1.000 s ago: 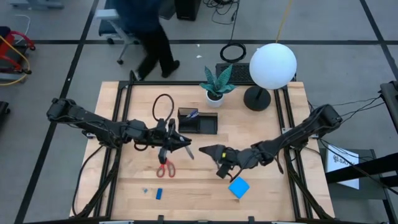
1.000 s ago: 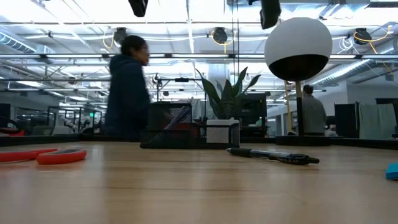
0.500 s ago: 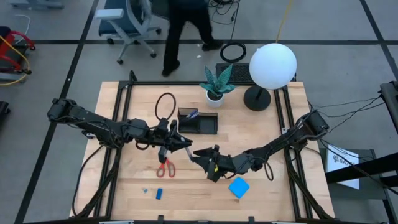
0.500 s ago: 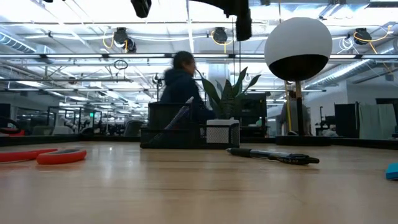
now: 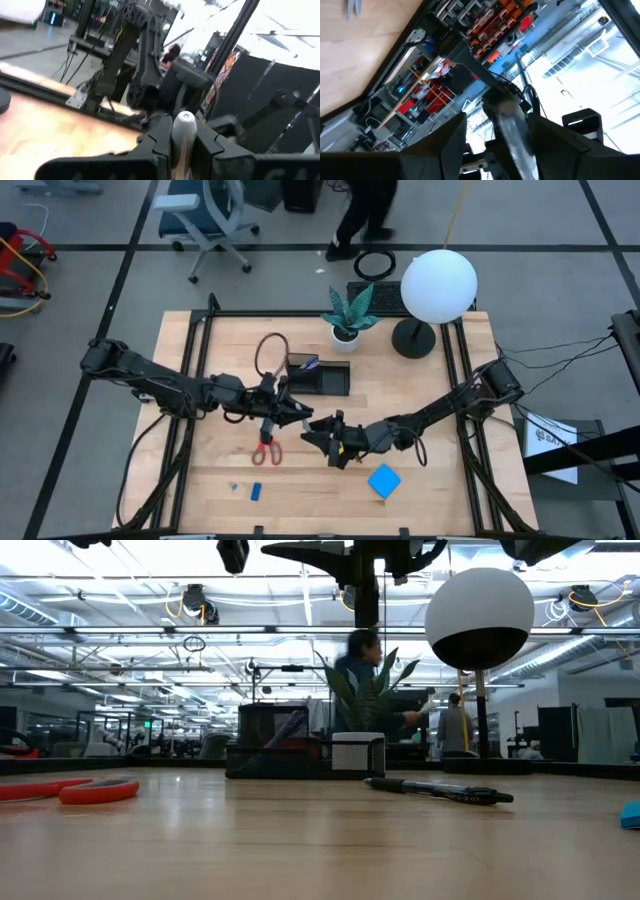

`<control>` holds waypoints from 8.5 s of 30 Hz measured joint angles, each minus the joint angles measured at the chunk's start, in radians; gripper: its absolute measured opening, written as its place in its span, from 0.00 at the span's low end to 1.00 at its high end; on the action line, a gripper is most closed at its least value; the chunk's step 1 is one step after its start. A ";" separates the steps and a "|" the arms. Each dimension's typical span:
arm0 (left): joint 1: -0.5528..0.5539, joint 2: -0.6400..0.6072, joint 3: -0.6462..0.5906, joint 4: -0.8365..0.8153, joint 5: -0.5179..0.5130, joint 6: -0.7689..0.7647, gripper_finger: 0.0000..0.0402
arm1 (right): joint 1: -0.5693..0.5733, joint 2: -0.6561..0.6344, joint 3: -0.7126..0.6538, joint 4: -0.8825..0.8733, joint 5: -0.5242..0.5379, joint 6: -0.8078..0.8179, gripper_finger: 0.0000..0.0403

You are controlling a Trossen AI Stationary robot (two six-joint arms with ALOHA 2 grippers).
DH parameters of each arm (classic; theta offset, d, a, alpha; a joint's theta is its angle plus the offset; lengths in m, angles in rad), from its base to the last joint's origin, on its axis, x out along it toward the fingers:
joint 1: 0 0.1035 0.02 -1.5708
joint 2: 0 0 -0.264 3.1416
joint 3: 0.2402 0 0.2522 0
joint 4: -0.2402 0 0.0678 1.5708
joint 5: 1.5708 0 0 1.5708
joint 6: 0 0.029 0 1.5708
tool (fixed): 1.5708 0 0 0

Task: Pick and place office supplies into organizer
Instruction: Put the gray marker into the black desk organizer, then put the black pen into the black desk organizer

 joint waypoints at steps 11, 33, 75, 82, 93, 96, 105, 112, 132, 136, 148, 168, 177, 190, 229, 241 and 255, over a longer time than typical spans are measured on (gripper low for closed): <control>0.022 0.046 -0.001 0.050 0.042 -0.002 0.09 | 0.000 -0.002 0.000 0.005 0.004 0.089 0.21; 0.044 0.040 -0.002 0.048 0.041 0.111 0.48 | 0.050 -0.002 0.002 0.082 0.141 0.294 0.09; -0.029 -0.300 -0.002 -0.425 -0.428 0.507 0.56 | -0.372 -0.413 -0.095 -0.391 0.055 1.738 0.08; -0.028 -0.301 -0.002 -0.428 -0.428 0.505 0.56 | -0.532 -0.358 0.036 -0.649 -0.314 2.072 0.08; -0.028 -0.301 -0.002 -0.427 -0.427 0.501 0.56 | -0.578 -0.134 0.241 -0.872 -0.470 2.123 0.08; -0.028 -0.301 -0.002 -0.427 -0.427 0.498 0.56 | -0.580 -0.077 0.275 -0.899 -0.470 2.125 0.08; -0.032 -0.301 -0.002 -0.428 -0.427 0.497 0.56 | -0.602 0.026 0.297 -0.938 -0.475 2.136 0.08; -0.032 -0.301 -0.002 -0.428 -0.427 0.496 0.56 | -0.604 0.030 0.296 -0.925 -0.460 2.110 0.18; -0.050 -0.300 -0.002 -0.458 -0.419 0.494 0.56 | -0.469 -0.141 0.295 -0.970 -0.332 2.065 0.37; -0.064 -0.300 -0.002 -0.459 -0.419 0.496 0.56 | -0.420 -0.168 0.294 -1.014 -0.336 2.100 0.37; -0.098 -0.300 -0.002 -0.480 -0.418 0.495 0.56 | -0.288 -0.180 0.294 -1.130 -0.337 2.169 0.37; -0.095 -0.300 -0.002 -0.570 -0.398 0.456 0.56 | -0.267 -0.174 0.265 -1.223 -0.269 2.160 0.36; -0.095 -0.295 -0.002 -0.596 -0.324 0.448 0.56 | -0.257 -0.178 0.261 -1.225 -0.285 2.150 0.36; -0.069 -0.264 -0.002 -0.670 -0.316 0.444 0.56 | -0.256 -0.322 0.261 -1.347 -0.144 2.262 0.36; 0.018 0.572 0.551 -0.968 -0.112 0.825 0.55 | -0.280 -0.753 -0.066 -1.256 0.090 2.390 0.36; 0.067 0.688 0.642 -1.023 0.003 0.909 0.55 | -0.280 -0.870 -0.154 -1.176 0.084 2.376 0.36; 0.110 0.755 0.646 -0.965 0.105 0.957 0.51 | -0.280 -0.873 -0.160 -1.147 0.079 2.363 0.36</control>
